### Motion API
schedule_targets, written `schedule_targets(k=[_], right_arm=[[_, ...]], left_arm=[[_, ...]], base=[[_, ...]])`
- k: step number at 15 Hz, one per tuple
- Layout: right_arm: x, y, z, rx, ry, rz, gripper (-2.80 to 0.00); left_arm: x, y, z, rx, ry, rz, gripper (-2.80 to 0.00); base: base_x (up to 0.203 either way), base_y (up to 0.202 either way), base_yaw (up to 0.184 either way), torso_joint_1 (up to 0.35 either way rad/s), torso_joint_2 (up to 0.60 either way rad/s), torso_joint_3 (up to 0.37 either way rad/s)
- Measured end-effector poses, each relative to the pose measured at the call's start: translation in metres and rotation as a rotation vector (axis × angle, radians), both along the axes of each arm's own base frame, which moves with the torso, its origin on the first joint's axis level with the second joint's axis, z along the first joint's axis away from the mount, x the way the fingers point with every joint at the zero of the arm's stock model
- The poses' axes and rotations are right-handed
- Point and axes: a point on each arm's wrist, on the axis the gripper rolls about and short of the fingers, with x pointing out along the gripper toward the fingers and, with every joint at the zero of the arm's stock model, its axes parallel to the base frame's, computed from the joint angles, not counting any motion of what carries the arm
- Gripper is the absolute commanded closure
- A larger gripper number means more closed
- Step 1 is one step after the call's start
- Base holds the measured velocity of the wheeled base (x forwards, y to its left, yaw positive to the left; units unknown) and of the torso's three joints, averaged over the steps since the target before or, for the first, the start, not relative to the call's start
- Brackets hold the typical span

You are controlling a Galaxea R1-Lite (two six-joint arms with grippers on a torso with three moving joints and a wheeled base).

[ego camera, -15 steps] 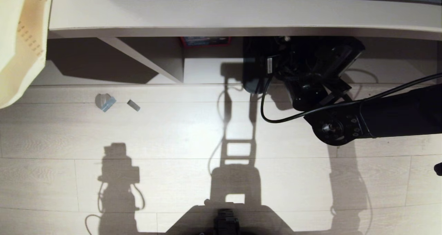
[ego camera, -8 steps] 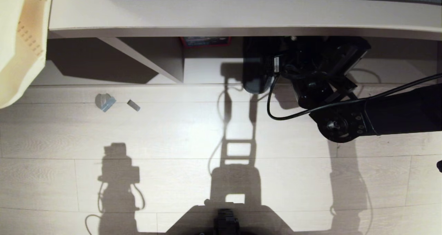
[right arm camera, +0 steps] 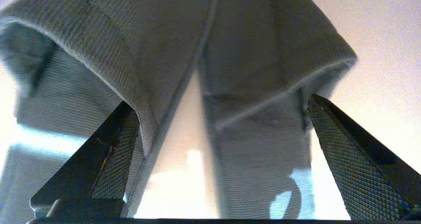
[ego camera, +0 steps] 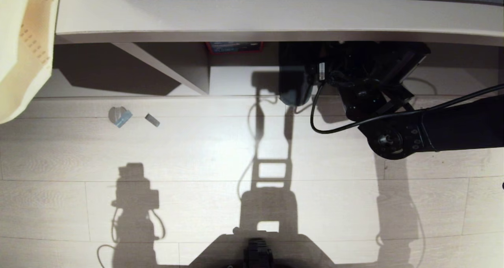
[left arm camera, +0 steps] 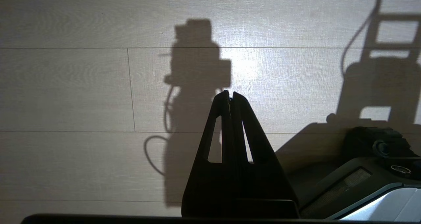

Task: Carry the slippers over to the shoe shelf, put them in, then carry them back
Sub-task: Pick up the slippers in the shoe cabinet

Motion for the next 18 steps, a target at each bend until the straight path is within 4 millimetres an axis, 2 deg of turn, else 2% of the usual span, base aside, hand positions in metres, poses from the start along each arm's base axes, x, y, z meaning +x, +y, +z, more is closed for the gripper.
schedule_targets(k=[3, 10, 18], right_arm=[[-0.001, -0.005, 0.002, 0.001, -0.002, -0.009, -2.8], [-0.001, -0.007, -0.011, -0.01, 0.036, -0.004, -2.8], [0.023, -0.017, -0.014, -0.008, 0.003, 0.023, -2.8]], left_arm=[[0.0, 0.0, 0.0, 0.0, 0.0, 0.0, 0.0], [0.0, 0.0, 0.0, -0.001, -0.001, -0.001, 0.0], [0.0, 0.0, 0.0, -0.001, -0.001, 0.0, 0.0]], base=[[0.0, 0.0, 0.0, 0.0, 0.0, 0.0], [0.0, 0.0, 0.0, 0.0, 0.0, 0.0], [0.0, 0.0, 0.0, 0.0, 0.0, 0.0]])
